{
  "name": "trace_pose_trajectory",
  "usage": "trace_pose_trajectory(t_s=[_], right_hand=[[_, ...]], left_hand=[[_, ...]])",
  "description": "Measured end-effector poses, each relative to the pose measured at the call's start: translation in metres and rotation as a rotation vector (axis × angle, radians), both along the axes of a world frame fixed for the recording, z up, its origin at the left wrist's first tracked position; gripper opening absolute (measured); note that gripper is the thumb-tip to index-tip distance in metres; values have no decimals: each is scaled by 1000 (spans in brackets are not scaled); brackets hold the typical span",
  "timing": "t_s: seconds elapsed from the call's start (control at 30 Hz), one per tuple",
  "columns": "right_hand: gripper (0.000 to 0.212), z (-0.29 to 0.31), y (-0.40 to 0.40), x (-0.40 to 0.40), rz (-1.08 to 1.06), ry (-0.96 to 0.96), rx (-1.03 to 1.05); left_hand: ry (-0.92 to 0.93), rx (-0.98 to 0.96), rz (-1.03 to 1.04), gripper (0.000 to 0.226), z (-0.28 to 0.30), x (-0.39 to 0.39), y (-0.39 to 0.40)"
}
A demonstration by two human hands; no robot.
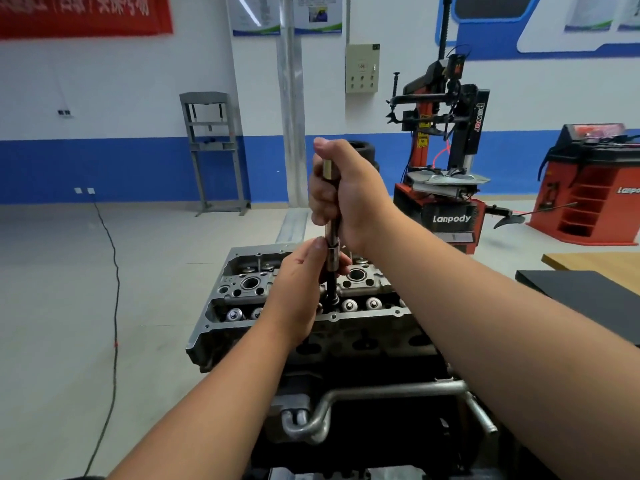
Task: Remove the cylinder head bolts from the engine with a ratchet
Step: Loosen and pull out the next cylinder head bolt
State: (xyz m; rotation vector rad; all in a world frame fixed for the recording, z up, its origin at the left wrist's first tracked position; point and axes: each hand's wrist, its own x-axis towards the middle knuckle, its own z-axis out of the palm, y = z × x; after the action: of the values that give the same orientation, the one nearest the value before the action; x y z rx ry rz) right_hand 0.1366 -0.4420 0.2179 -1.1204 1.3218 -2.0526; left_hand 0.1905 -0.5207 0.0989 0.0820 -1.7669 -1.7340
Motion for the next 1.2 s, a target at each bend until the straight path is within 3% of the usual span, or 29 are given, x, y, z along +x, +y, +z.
trace_pose_trajectory(t_s=[0.13, 0.2, 0.23, 0.33, 0.4, 0.63, 0.8, 0.97, 1.1, 1.2], right_hand=[[33, -5, -2, 6, -355, 86, -16], [37, -7, -3, 8, -405, 114, -29], [41, -8, -4, 9, -353, 116, -38], [61, -6, -4, 9, -101, 49, -37], [65, -2, -4, 4, -48, -26, -43], [32, -1, -5, 3, -71, -27, -10], [28, 5, -5, 13, -310, 87, -56], [34, 6, -14, 20, -349, 95, -39], [38, 5, -11, 12, -91, 151, -5], [29, 8, -4, 4, 30, 117, 35]], left_hand=[[30, -11, 48, 32, 0, -2, 3], [64, 38, 82, 20, 1, -3, 3], [68, 57, 100, 19, 2, -3, 4], [37, 32, 97, 45, 2, -2, 5], [17, 3, 32, 46, 1, 0, 5], [-9, -4, -22, 32, 3, 2, 3], [26, 83, 22, 19, 2, 1, 1], [46, 102, 94, 49, 3, -3, 1], [54, 102, -61, 32, 0, 1, -1], [45, 103, -92, 38, 2, 3, -1]])
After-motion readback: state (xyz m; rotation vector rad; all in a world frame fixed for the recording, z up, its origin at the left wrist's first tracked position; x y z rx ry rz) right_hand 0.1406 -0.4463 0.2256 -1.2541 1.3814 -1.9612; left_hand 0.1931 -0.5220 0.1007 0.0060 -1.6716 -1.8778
